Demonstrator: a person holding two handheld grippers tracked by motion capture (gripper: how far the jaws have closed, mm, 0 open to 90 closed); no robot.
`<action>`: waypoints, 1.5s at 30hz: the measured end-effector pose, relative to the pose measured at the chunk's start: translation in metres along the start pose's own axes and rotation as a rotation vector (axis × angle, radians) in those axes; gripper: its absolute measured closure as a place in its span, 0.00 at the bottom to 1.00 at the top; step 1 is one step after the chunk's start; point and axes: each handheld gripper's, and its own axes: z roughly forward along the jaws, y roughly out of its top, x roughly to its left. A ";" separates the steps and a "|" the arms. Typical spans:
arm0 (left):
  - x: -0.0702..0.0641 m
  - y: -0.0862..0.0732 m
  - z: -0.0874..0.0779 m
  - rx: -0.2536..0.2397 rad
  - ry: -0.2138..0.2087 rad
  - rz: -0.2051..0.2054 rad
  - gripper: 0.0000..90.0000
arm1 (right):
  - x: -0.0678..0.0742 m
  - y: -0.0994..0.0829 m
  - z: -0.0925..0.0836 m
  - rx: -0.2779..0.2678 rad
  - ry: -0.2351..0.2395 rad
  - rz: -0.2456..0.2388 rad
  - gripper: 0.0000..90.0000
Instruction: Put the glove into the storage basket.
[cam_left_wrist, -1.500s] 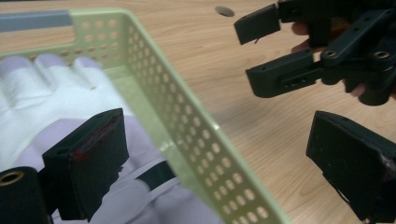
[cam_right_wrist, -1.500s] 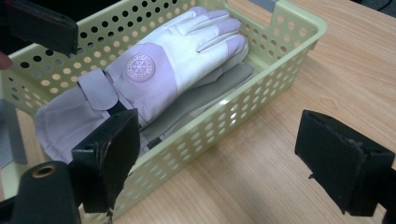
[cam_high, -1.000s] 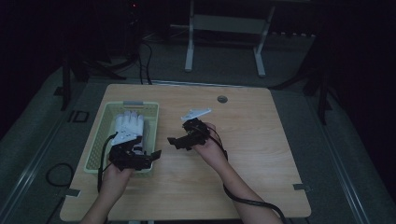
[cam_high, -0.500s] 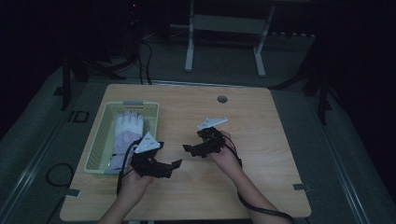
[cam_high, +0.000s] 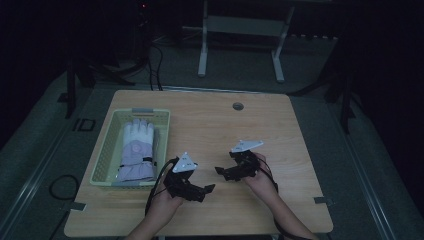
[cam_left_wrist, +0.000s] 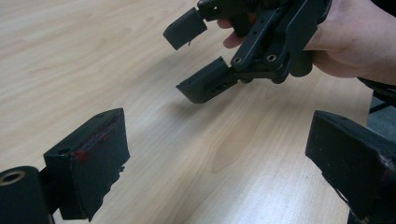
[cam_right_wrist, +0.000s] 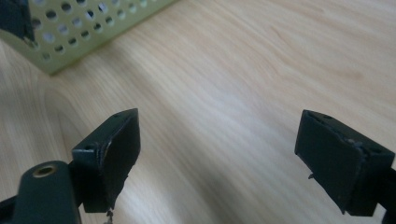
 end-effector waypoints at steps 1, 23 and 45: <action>-0.001 -0.001 0.003 0.010 -0.007 0.000 0.07 | -0.001 -0.004 -0.002 -0.003 -0.005 -0.002 0.16; -0.019 -0.016 0.058 0.055 -0.094 0.071 0.07 | -0.015 -0.069 -0.027 -0.051 -0.018 0.016 0.15; -0.024 -0.033 0.072 0.067 -0.136 0.083 0.07 | -0.023 -0.102 -0.057 -0.141 -0.048 0.024 0.16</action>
